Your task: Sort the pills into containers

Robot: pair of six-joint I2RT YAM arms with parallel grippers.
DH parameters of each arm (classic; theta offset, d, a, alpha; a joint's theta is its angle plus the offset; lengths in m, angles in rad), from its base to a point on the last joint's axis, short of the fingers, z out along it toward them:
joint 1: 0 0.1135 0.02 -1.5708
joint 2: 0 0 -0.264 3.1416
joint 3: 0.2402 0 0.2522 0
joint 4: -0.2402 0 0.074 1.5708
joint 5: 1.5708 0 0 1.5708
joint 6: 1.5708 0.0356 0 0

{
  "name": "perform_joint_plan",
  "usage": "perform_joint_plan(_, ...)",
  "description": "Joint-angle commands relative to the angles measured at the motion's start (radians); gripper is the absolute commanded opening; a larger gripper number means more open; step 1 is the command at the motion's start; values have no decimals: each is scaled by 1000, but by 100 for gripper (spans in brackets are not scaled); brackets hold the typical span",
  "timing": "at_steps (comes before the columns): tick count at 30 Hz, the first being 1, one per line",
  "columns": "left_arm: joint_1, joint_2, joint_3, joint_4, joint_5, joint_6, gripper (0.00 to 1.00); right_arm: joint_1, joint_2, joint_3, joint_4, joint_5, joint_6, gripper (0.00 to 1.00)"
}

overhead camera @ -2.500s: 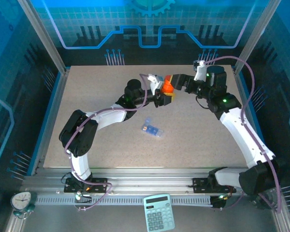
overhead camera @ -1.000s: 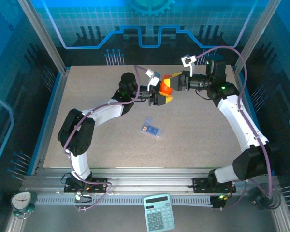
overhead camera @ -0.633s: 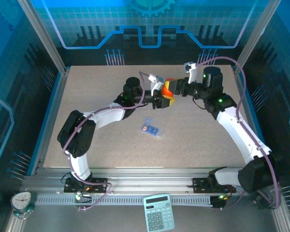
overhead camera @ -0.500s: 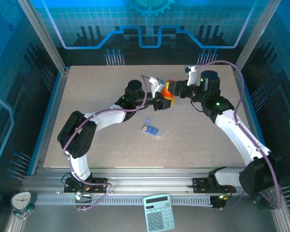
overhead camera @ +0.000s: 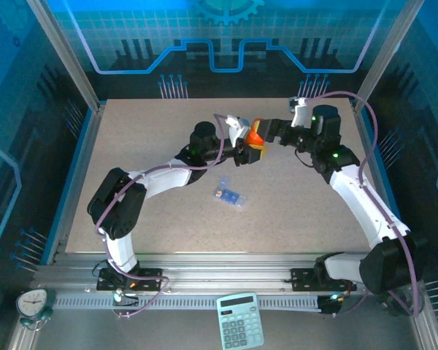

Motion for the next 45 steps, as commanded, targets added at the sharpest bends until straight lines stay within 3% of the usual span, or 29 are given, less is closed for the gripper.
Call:
perform_joint_plan(1,32,-41,38,127,37,-27,8,-68,-48,21,20,-135,18,90)
perform_joint_plan(6,58,-39,28,149,113,-49,7,-136,-52,4,98,-301,-10,91)
perform_joint_plan(12,87,-13,68,153,306,-152,8,-145,20,112,15,-389,-106,91)
perform_joint_plan(25,86,32,126,118,413,-229,8,-43,160,299,-169,-391,-232,89)
perform_joint_plan(30,84,31,127,108,421,-230,8,-16,184,327,-194,-384,-249,80)
perform_joint_plan(37,84,34,129,106,423,-230,8,4,207,344,-249,-382,-280,55)
perform_joint_plan(40,83,35,132,105,420,-231,8,13,204,336,-267,-370,-294,49)
perform_joint_plan(45,80,27,125,103,379,-217,6,52,175,264,-243,-254,-257,42)
